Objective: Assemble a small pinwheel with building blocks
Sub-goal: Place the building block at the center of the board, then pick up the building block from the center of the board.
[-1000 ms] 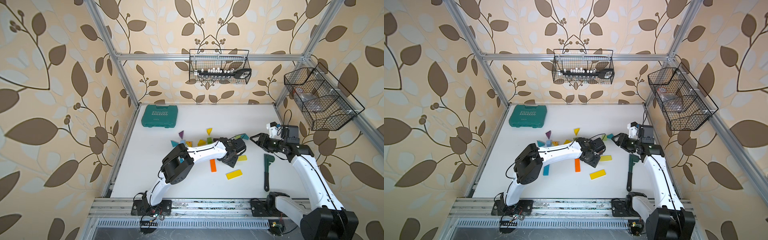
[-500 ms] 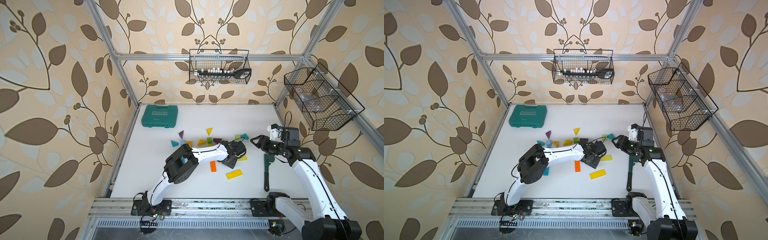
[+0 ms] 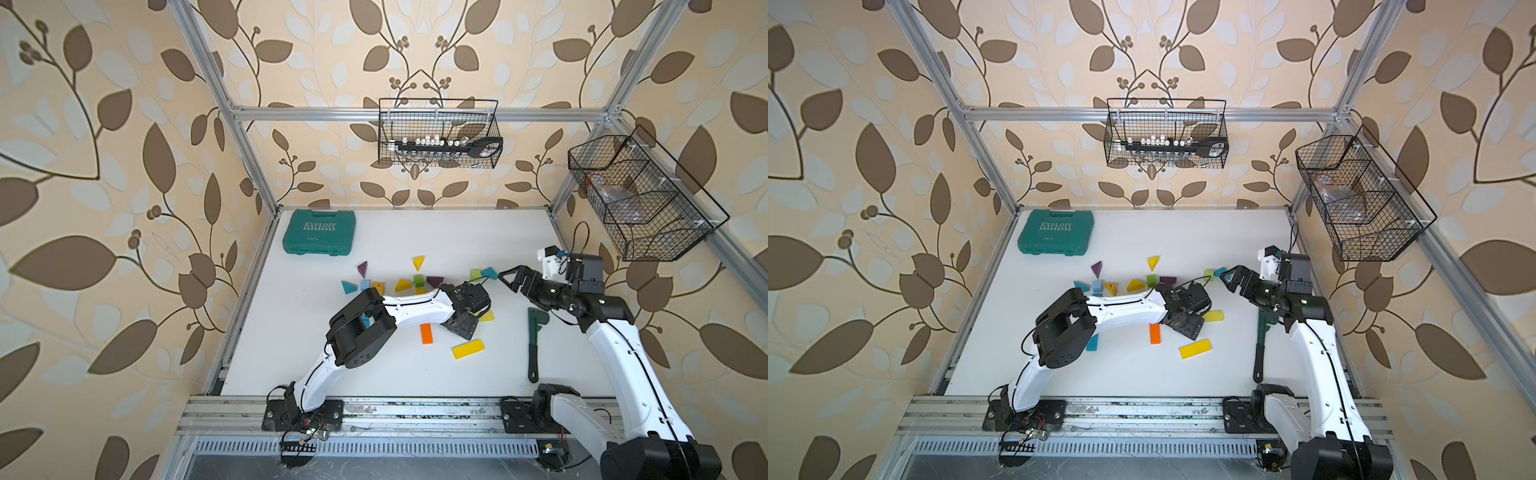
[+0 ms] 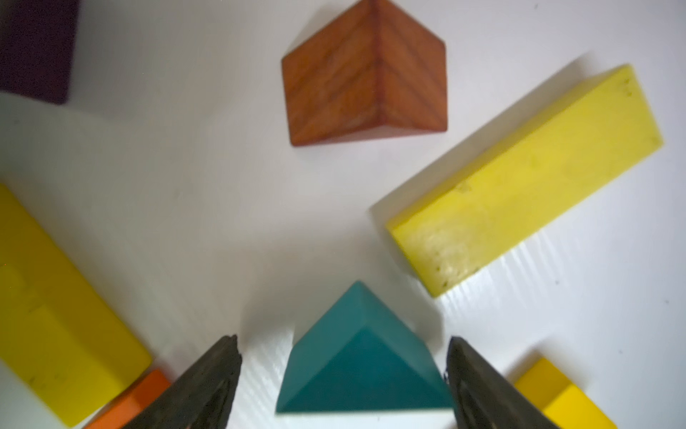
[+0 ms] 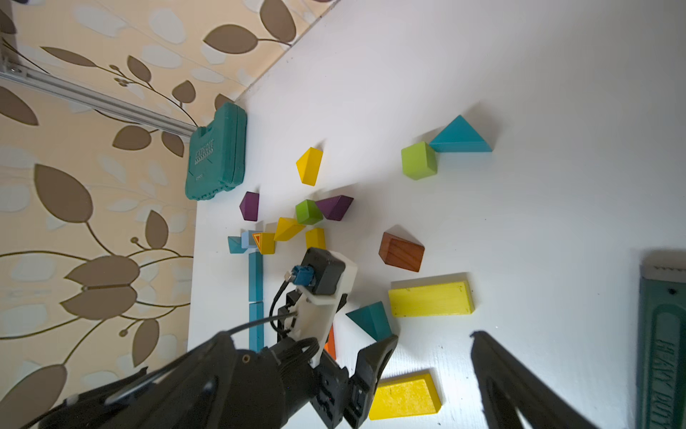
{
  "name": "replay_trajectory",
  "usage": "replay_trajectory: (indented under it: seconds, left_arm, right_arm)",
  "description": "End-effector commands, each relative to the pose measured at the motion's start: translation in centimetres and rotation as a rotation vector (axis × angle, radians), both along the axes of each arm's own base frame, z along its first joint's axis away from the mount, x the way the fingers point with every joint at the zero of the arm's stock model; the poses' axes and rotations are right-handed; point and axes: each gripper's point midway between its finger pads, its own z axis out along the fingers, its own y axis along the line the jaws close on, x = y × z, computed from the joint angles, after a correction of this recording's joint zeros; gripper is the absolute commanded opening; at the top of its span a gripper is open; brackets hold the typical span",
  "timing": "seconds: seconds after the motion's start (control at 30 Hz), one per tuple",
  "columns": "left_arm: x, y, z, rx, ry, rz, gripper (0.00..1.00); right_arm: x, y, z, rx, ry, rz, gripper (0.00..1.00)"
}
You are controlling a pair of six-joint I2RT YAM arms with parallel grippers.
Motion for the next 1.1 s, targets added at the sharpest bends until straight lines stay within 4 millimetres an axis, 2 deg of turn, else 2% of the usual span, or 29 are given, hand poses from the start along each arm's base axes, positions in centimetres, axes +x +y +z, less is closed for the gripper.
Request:
replay_trajectory:
  seconds: [0.0, 0.13, 0.23, 0.33, 0.37, 0.4, 0.47, 0.57, 0.6, 0.67, 0.77, 0.87, 1.0, 1.07]
  left_arm:
    - [-0.8, -1.0, 8.5, -0.194, -0.090, -0.008, 0.89]
    - [-1.8, 0.0, 13.8, -0.322, -0.133, -0.031, 0.92]
    - [-2.4, 1.8, 17.7, -0.383, -0.179, -0.042, 0.95]
    - [-2.1, 6.3, 20.8, -0.379, -0.284, 0.008, 0.99]
    - [-1.8, 8.5, 22.1, -0.382, -0.324, 0.043, 0.99]
    - [-1.4, 10.7, 22.6, -0.371, -0.347, 0.076, 0.99]
    - [-0.6, 15.0, 22.6, -0.340, -0.362, 0.156, 0.99]
    - [0.2, 21.7, 20.8, -0.275, -0.310, 0.322, 0.99]
    - [0.2, 23.5, 20.3, -0.261, -0.294, 0.364, 0.99]
    - [-0.1, 25.8, 20.3, -0.244, -0.287, 0.408, 0.99]
    - [-0.4, 27.7, 21.4, -0.232, -0.321, 0.420, 0.99]
    - [-0.2, 29.1, 22.1, -0.186, -0.369, 0.418, 0.99]
    - [0.5, 30.6, 21.2, -0.091, -0.393, 0.436, 0.99]
    - [0.9, 30.9, 20.5, -0.061, -0.386, 0.447, 0.99]
  right_arm:
    - [0.6, -0.2, 1.7, 0.072, -0.066, -0.007, 1.00]
    - [0.2, 0.0, 0.4, 0.099, -0.029, -0.006, 0.99]
    - [-0.3, 1.5, -1.5, 0.056, 0.023, 0.041, 0.92]
    - [-1.3, 5.2, -4.1, -0.058, 0.104, 0.158, 0.85]
    - [-1.9, 6.4, -5.1, -0.113, 0.136, 0.199, 0.84]
    - [-2.4, 7.6, -5.9, -0.169, 0.163, 0.242, 0.82]
    - [-3.6, 9.5, -7.5, -0.265, 0.210, 0.322, 0.80]
    - [-4.8, 10.7, -10.2, -0.418, 0.277, 0.379, 0.77]
    - [-5.0, 10.7, -11.0, -0.469, 0.301, 0.388, 0.77]
    - [-5.2, 10.9, -12.3, -0.525, 0.337, 0.416, 0.75]
    - [-5.0, 12.3, -13.3, -0.549, 0.360, 0.483, 0.70]
    - [-4.3, 12.6, -14.2, -0.631, 0.373, 0.503, 0.70]
    - [-3.2, 13.5, -14.9, -0.674, 0.359, 0.546, 0.69]
    - [-2.6, 13.3, -15.3, -0.717, 0.361, 0.547, 0.68]
